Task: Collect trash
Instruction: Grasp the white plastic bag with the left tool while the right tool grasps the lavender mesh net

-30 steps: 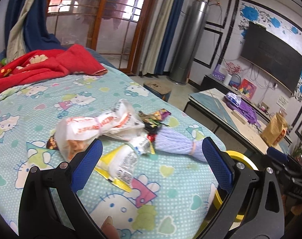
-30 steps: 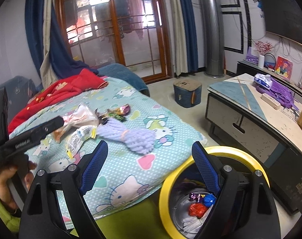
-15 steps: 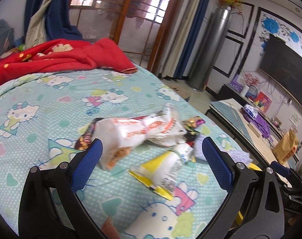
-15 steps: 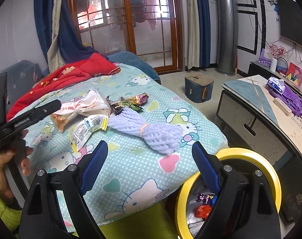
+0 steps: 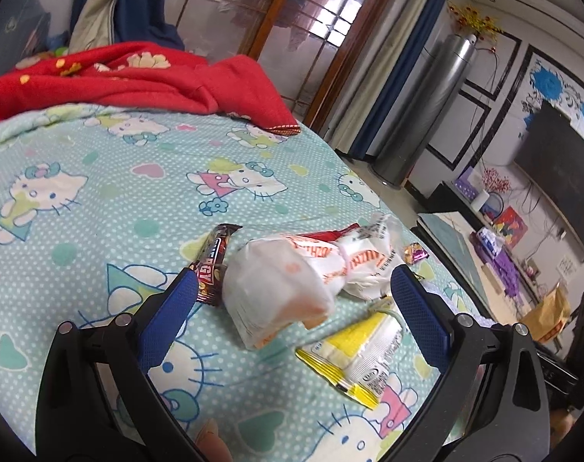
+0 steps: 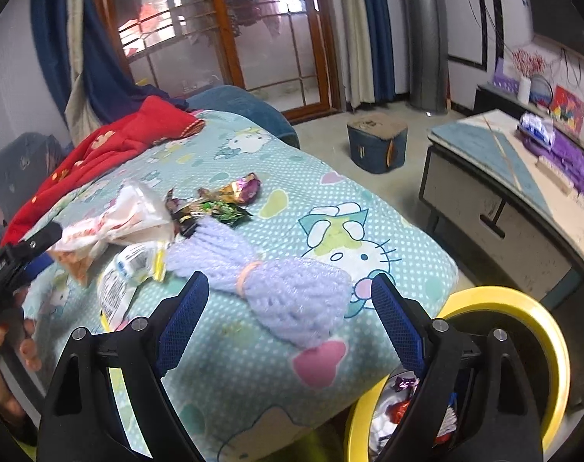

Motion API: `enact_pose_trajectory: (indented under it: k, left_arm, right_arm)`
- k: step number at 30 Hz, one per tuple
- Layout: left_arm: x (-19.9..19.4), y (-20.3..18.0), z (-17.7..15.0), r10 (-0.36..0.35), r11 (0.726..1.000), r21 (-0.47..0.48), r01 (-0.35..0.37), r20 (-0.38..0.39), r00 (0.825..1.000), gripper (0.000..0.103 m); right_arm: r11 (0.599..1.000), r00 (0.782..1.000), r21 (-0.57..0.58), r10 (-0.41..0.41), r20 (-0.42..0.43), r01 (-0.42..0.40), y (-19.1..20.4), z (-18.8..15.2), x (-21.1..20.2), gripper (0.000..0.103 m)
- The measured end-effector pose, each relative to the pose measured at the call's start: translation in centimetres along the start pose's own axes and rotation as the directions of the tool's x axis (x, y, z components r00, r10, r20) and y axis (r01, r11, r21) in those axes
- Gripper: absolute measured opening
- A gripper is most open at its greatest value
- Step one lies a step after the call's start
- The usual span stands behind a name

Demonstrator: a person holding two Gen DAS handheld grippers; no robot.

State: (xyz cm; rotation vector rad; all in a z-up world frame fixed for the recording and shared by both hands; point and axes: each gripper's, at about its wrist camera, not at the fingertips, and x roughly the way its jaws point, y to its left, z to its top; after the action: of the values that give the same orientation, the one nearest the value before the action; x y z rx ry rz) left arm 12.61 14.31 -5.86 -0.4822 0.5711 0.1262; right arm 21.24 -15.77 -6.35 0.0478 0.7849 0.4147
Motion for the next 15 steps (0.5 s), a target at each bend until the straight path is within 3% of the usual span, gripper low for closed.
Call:
enact_pose_trajectory:
  k: [5, 10, 15]
  left_arm:
    - [0.8, 0.6, -0.2, -0.028, 0.999, -0.026, 0.027, -0.013, 1.000, 0.091]
    - [0.9, 0.4, -0.3, -0.029, 0.999, -0.014, 0.029, -0.011, 1.000, 0.076]
    - [0.8, 0.5, -0.4, -0.026, 1.000, -0.013, 0.026, -0.005, 1.000, 0.058]
  right_arm:
    - [0.998, 0.999, 0.052, 0.020, -0.026, -0.018, -0.9, -0.1, 1.2, 0.083]
    - [0.998, 0.998, 0.053, 0.030, -0.047, -0.028, -1.1, -0.8, 1.7, 0.055]
    - [0.999, 0.999, 0.017, 0.028, -0.031, -0.027, -0.7, -1.4, 1.2, 0.042]
